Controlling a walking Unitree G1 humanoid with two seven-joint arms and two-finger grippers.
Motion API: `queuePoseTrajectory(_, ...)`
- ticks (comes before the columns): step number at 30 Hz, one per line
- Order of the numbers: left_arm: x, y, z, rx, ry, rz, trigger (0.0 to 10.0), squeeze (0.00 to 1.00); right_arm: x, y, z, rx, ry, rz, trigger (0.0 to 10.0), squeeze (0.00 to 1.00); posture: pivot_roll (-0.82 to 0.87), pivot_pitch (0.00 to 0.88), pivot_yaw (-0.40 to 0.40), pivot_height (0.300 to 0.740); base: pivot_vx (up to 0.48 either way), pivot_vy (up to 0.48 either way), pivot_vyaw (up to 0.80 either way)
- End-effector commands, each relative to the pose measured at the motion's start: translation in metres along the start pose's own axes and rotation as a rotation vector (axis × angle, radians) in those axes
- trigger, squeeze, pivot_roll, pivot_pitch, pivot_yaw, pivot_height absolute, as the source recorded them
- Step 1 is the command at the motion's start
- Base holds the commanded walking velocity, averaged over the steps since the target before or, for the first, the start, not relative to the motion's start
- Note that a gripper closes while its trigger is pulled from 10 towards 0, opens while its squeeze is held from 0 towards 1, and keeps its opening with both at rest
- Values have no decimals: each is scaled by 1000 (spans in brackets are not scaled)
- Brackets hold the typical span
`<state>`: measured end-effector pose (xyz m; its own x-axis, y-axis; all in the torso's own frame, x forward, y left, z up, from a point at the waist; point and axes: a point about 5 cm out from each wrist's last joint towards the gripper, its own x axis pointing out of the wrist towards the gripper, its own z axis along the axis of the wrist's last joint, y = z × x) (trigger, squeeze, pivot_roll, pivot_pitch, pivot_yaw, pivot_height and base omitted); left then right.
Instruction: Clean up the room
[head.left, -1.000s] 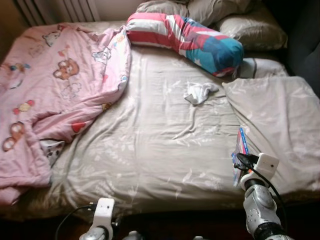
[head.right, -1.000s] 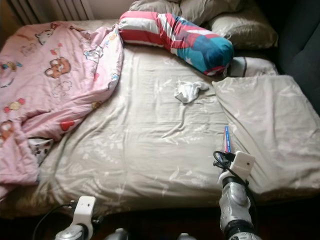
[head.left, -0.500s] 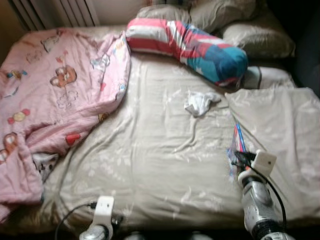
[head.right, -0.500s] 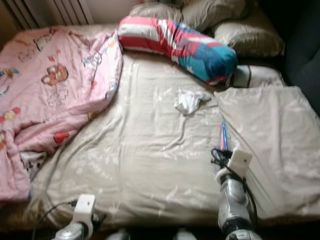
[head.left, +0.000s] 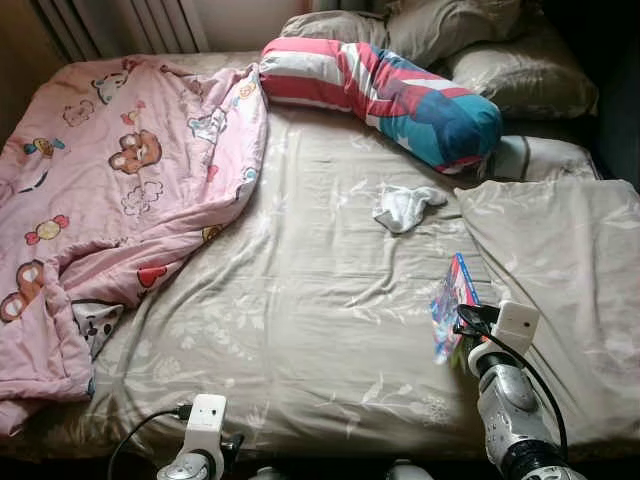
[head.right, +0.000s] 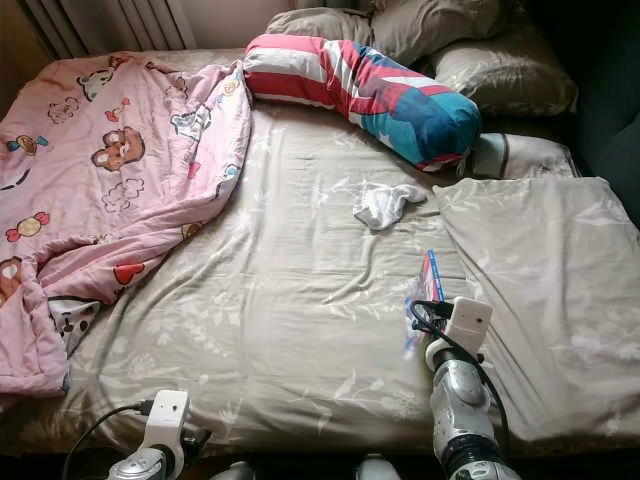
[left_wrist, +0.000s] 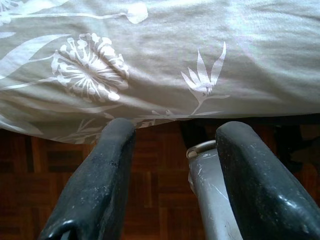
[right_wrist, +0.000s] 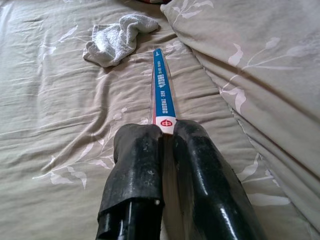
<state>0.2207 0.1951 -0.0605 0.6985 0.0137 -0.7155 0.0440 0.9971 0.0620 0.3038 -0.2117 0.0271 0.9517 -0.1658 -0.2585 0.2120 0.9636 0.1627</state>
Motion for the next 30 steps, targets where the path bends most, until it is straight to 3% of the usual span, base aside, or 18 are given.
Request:
queuePoseTrajectory(1, -4, 3, -15, -8, 52, 7, 10000, 0, 0, 1, 0, 14, -1, 6, 10000, 0, -164, 213, 42, 675, 0, 0, 0)
queuePoseTrajectory(7, -4, 3, -16, -5, 54, 9, 10000, 0, 1, 5, 2, 17, -6, 16, 10000, 0, -161, 215, 45, 630, 0, 0, 0)
queuePoseTrajectory(11, -4, 4, -17, -3, 56, 10, 10000, 0, 2, 6, 8, 45, -50, 26, 10000, 0, -157, 217, 48, 625, 0, 0, 0)
queuePoseTrajectory(14, -4, 4, -18, 0, 58, 11, 10000, 0, 5, 8, 16, 116, -87, 44, 10000, 0, -155, 219, 49, 625, 0, 0, 0)
queuePoseTrajectory(16, -5, 5, -18, 1, 60, 13, 10000, 0, 8, 8, 25, 232, -126, 56, 10000, 0, -151, 220, 50, 625, 0, 0, 0)
queuePoseTrajectory(17, -5, 5, -18, 1, 60, 13, 10000, 0, 8, 8, 25, 232, -126, 56, 10000, 0, -151, 220, 50, 625, 0, 0, 0)
queuePoseTrajectory(18, -5, 5, -19, 3, 61, 14, 10000, 0, 10, 6, 31, 350, -154, 63, 10000, 0, -144, 221, 52, 625, 0, 0, 0)
queuePoseTrajectory(20, -5, 6, -19, 5, 62, 15, 10000, 0, 12, 5, 34, 417, -167, 70, 10000, 0, -142, 222, 55, 625, 0, 0, 0)
queuePoseTrajectory(24, -6, 7, -20, 9, 63, 17, 10000, 0, 14, 7, 41, 507, -188, 135, 10000, 0, -138, 225, 61, 625, 0, 0, 0)
queuePoseTrajectory(30, -6, 10, -21, 19, 63, 21, 10000, 0, 19, 9, 57, 557, -234, 228, 10000, 0, -132, 229, 71, 625, 0, 0, 0)
